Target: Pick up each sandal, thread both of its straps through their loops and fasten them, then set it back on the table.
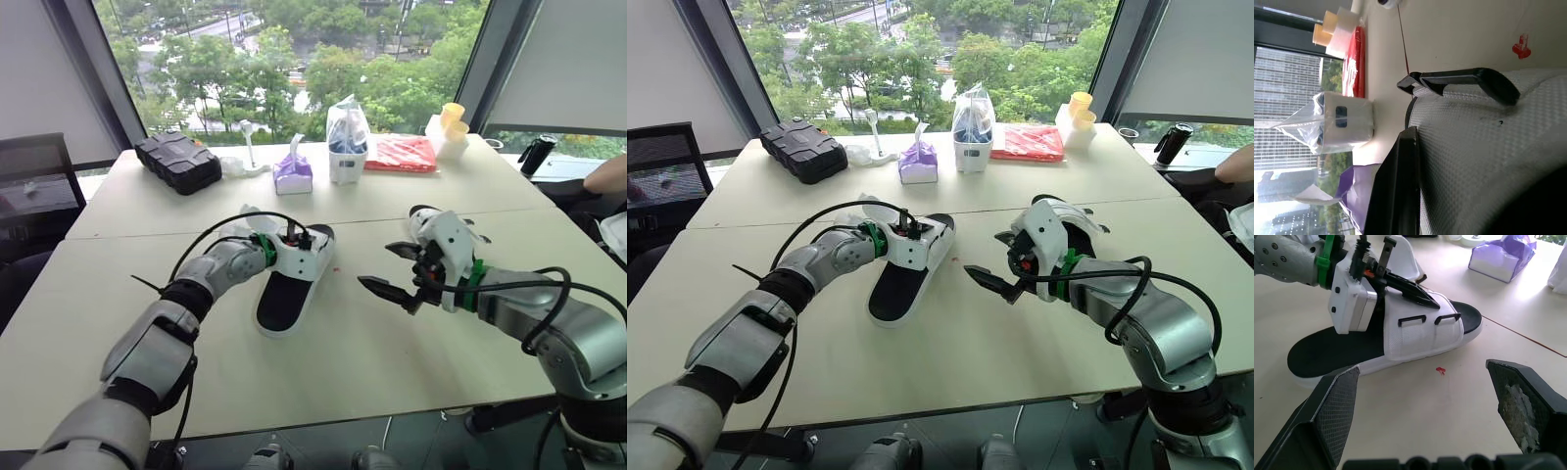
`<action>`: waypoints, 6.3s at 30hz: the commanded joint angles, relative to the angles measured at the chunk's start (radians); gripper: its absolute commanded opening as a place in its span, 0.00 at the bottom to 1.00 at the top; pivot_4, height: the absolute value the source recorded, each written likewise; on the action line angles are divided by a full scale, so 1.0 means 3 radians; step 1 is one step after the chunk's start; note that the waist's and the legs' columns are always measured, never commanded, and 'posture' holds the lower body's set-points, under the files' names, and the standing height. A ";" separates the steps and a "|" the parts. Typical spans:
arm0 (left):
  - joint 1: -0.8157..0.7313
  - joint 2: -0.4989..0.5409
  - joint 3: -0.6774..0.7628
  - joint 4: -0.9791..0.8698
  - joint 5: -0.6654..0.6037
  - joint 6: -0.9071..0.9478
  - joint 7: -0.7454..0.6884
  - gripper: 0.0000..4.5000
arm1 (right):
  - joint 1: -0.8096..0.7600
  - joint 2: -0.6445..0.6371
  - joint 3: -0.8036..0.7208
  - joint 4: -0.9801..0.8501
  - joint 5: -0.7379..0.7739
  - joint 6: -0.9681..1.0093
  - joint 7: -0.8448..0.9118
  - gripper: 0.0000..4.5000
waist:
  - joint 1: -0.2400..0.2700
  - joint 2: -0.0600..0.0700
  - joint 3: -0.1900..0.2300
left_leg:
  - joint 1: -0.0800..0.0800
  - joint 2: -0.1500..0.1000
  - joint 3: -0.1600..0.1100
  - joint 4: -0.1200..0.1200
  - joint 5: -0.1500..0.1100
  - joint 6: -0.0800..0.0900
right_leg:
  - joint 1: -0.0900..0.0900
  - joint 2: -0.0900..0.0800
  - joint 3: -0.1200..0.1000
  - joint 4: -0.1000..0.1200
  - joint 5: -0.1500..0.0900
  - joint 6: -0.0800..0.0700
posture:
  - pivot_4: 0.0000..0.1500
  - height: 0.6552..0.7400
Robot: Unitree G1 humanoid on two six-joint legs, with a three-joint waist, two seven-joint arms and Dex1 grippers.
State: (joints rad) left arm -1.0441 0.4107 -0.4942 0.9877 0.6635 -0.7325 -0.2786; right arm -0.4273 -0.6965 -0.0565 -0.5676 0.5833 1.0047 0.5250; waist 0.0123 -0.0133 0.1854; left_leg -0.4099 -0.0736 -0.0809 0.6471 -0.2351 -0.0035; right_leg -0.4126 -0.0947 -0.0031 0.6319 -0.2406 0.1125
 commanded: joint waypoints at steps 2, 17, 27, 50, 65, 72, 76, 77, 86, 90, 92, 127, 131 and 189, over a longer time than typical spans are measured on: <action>-0.0405 0.0169 0.0014 0.0116 -0.0011 -0.0836 0.0270 0.19 | 0.0008 -0.0066 -0.0124 -0.0099 0.0005 -0.0049 0.0008 1.00 | 0.0001 -0.0003 0.0002 | -0.0002 0.0000 0.0000 0.0001 0.0000 0.0000 | -0.0002 0.0000 0.0000 0.0000 0.0000 0.0000 | 1.00 1.00; -0.1040 0.0341 -0.0594 0.0402 0.1149 -0.2744 0.1347 0.19 | 0.0035 -0.0187 -0.0270 -0.0047 -0.0001 -0.0100 0.0054 1.00 | -0.0001 -0.0005 0.0003 | -0.0006 -0.0002 0.0004 0.0001 -0.0001 0.0001 | -0.0002 -0.0002 0.0000 -0.0003 0.0002 0.0003 | 1.00 1.00; -0.1140 0.0351 -0.1563 -0.0106 0.2730 -0.2491 0.3263 0.19 | 0.0107 -0.0248 -0.0412 -0.0087 0.0002 -0.0088 0.0022 1.00 | 0.0009 -0.0007 0.0004 | -0.0006 -0.0002 0.0006 0.0005 -0.0001 0.0001 | 0.0002 -0.0002 0.0000 -0.0003 0.0003 0.0008 | 1.00 1.00; -0.1350 0.0032 -0.3355 0.0823 0.3371 -0.1543 0.5635 0.99 | 0.0033 -0.0249 -0.0277 -0.0073 -0.0002 -0.0090 0.0056 1.00 | 0.0012 -0.0011 0.0002 | 0.0001 -0.0004 0.0006 0.0010 -0.0001 0.0001 | 0.0009 -0.0005 0.0000 0.0003 -0.0001 0.0015 | 1.00 1.00; -0.1120 0.0559 -0.2613 0.0820 0.2410 -0.2195 0.4286 0.99 | 0.0030 -0.0240 -0.0120 -0.0039 -0.0058 -0.0139 0.0137 1.00 | 0.0005 -0.0011 0.0002 | 0.0000 -0.0004 0.0007 0.0009 -0.0001 0.0001 | 0.0006 -0.0005 0.0000 0.0002 0.0000 0.0015 | 1.00 1.00; -0.0930 0.0988 -0.2032 0.1057 0.1720 -0.2452 0.3100 0.99 | -0.0005 -0.0252 -0.0049 0.0042 -0.0095 -0.0191 0.0227 1.00 | -0.0016 -0.0011 0.0002 | 0.0001 -0.0002 0.0008 0.0007 -0.0001 0.0001 | 0.0004 -0.0003 0.0000 0.0003 0.0000 0.0014 | 1.00 1.00; -0.0789 0.1123 -0.1731 0.1072 0.1347 -0.2518 0.2424 0.99 | -0.0008 -0.0255 -0.0041 0.0056 -0.0107 -0.0204 0.0259 1.00 | -0.0005 -0.0010 0.0002 | 0.0001 -0.0003 0.0008 0.0009 -0.0001 0.0002 | 0.0005 -0.0004 0.0000 0.0003 0.0000 0.0014 | 1.00 1.00; -0.0748 0.1167 -0.1653 0.1074 0.1249 -0.2537 0.2261 0.99 | -0.0014 -0.0256 -0.0032 0.0066 -0.0114 -0.0212 0.0269 1.00 | -0.0001 -0.0011 0.0002 | 0.0001 -0.0003 0.0008 0.0009 -0.0001 0.0002 | 0.0005 -0.0004 0.0000 0.0003 0.0000 0.0014 | 1.00 1.00; -0.0252 0.0965 0.0101 0.1679 -0.0694 -0.2064 -0.0214 0.99 | -0.0035 -0.0258 0.0025 0.0142 -0.0150 -0.0266 0.0341 1.00 | -0.0010 -0.0010 0.0001 | 0.0001 -0.0002 0.0008 0.0009 -0.0001 0.0002 | 0.0003 -0.0003 0.0000 0.0005 0.0000 0.0013 | 1.00 1.00; 0.0111 0.0686 0.1054 0.1026 -0.1955 -0.0816 -0.1375 0.99 | 0.0005 -0.0298 0.0021 0.0173 -0.0177 -0.0296 0.0410 1.00 | -0.0006 -0.0010 0.0001 | -0.0001 -0.0002 0.0004 0.0016 -0.0001 0.0003 | 0.0005 -0.0004 -0.0001 0.0006 0.0001 0.0013 | 1.00 1.00; 0.0301 0.0654 0.1231 0.0557 -0.2225 -0.0362 -0.1608 0.99 | 0.0010 -0.0305 0.0017 0.0185 -0.0188 -0.0304 0.0435 1.00 | -0.0021 -0.0010 0.0002 | -0.0001 -0.0003 0.0004 0.0016 -0.0002 0.0003 | 0.0005 -0.0005 0.0000 0.0006 0.0001 0.0012 | 1.00 1.00; 0.0666 -0.0756 0.2593 -0.1280 -0.3146 0.2451 0.0595 0.99 | 0.0207 0.0154 -0.0203 0.1105 0.0723 -0.0105 0.1151 1.00 | 0.0001 -0.0010 -0.0001 | 0.0002 -0.0003 0.0002 0.0010 -0.0002 0.0001 | 0.0002 -0.0004 0.0005 0.0005 0.0004 0.0007 | 1.00 1.00; 0.0925 -0.0699 0.2503 -0.1675 -0.3088 0.2561 0.0552 0.99 | 0.0228 0.0195 -0.0075 0.1193 0.0360 -0.0542 0.1087 1.00 | 0.0000 -0.0010 -0.0001 | 0.0002 -0.0003 0.0003 0.0011 -0.0002 0.0001 | 0.0003 -0.0003 0.0005 0.0005 0.0004 0.0007 | 1.00 1.00; 0.1227 -0.0508 0.2536 -0.2426 -0.3128 0.2975 0.0543 1.00 | -0.0269 0.1027 0.1379 0.2749 -0.1575 -0.3325 0.2256 0.01 | -0.0089 -0.0008 -0.0002 | 0.0010 0.0001 -0.0001 0.0002 0.0002 -0.0008 | 0.0007 0.0004 0.0005 0.0001 0.0008 0.0002 | 1.00 1.00</action>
State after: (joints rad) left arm -0.6619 0.2508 0.2535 0.2906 -0.2704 0.1714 -0.1187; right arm -0.5008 -0.4115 0.3188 0.2428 0.1306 0.0132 1.2102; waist -0.0143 -0.0157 0.1847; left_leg -0.4067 -0.0731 -0.0813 0.6476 -0.2346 -0.0058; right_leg -0.4107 -0.0932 -0.0017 0.6322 -0.2383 0.1130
